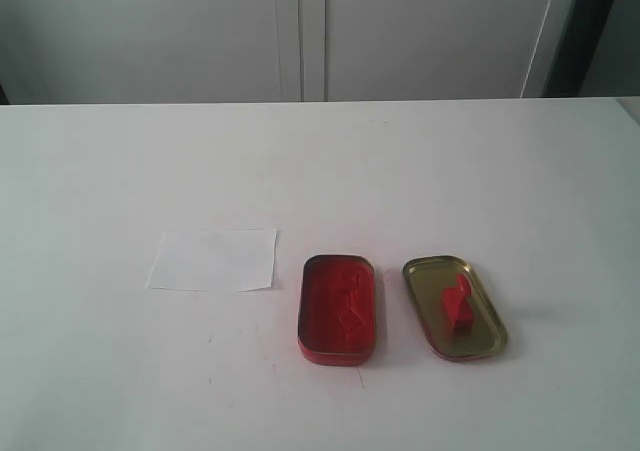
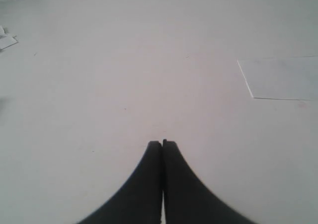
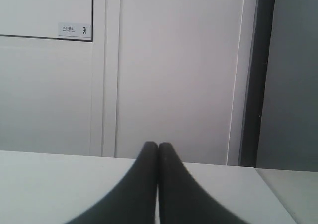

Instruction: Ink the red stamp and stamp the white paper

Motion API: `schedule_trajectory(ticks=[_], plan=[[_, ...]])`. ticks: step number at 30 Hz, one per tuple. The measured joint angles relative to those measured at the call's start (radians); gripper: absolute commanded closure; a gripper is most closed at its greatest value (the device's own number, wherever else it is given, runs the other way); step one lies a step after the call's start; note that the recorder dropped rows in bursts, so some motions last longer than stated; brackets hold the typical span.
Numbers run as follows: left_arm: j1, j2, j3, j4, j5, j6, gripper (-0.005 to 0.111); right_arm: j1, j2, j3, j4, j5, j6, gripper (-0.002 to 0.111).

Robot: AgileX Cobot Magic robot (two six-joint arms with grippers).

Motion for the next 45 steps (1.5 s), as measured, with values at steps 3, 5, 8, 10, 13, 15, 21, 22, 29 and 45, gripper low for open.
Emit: schedule_trajectory(ticks=[3, 5, 8, 10, 13, 15, 21, 22, 29, 45], plan=[[0.0, 0.0, 0.0, 0.0, 0.0, 0.0, 0.107, 0.0, 0.0, 0.0, 0.0, 0.0, 0.0, 0.108], [0.0, 0.0, 0.0, 0.0, 0.0, 0.0, 0.107, 0.0, 0.0, 0.0, 0.0, 0.0, 0.0, 0.108], [0.0, 0.0, 0.0, 0.0, 0.0, 0.0, 0.107, 0.0, 0.0, -0.014, 0.0, 0.037, -0.002, 0.108], [0.0, 0.0, 0.0, 0.0, 0.0, 0.0, 0.107, 0.0, 0.0, -0.043, 0.0, 0.088, -0.002, 0.108], [0.0, 0.0, 0.0, 0.0, 0.0, 0.0, 0.107, 0.0, 0.0, -0.103, 0.0, 0.156, -0.002, 0.108], [0.0, 0.0, 0.0, 0.0, 0.0, 0.0, 0.107, 0.0, 0.016, -0.147, 0.0, 0.194, -0.002, 0.108], [0.0, 0.0, 0.0, 0.0, 0.0, 0.0, 0.107, 0.0, 0.14, -0.265, 0.0, 0.23, -0.005, 0.108], [0.0, 0.0, 0.0, 0.0, 0.0, 0.0, 0.107, 0.0, 0.182, -0.293, 0.0, 0.214, -0.006, 0.108], [0.0, 0.0, 0.0, 0.0, 0.0, 0.0, 0.107, 0.0, 0.334, -0.379, 0.0, 0.13, -0.006, 0.108], [0.0, 0.0, 0.0, 0.0, 0.0, 0.0, 0.107, 0.0, 0.844, -0.735, 0.002, 0.672, 0.072, 0.108]])
